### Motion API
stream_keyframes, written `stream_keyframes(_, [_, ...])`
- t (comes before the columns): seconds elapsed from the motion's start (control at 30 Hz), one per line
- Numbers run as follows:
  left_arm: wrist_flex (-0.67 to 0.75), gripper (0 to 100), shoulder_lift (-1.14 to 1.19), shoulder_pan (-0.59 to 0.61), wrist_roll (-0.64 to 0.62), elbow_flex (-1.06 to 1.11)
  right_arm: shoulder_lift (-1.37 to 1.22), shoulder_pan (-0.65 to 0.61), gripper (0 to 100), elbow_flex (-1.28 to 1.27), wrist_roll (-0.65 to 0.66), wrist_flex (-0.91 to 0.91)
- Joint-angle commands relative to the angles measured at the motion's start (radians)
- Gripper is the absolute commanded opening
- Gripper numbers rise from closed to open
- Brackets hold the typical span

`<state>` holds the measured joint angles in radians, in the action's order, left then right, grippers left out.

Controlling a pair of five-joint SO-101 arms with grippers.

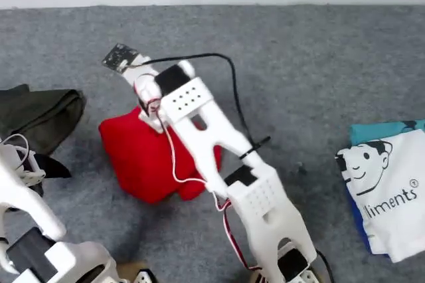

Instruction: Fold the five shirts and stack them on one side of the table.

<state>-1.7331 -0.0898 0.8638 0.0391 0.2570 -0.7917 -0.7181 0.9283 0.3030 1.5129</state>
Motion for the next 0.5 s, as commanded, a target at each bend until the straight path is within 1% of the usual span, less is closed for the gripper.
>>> stream_keyframes(0.0, [-0.020,33,-0.038,-0.002,0.008,-0.002,-0.019,-0.015,23.1,0.083,-0.021,-0.070])
stream_keyframes(0.2, [-0.020,33,-0.038,-0.002,0.008,-0.002,-0.134,-0.045,23.1,0.242,-0.025,-0.071])
stream_keyframes(0.47, [-0.020,33,-0.038,-0.002,0.008,-0.002,-0.285,-0.116,23.0,0.462,-0.021,-0.064])
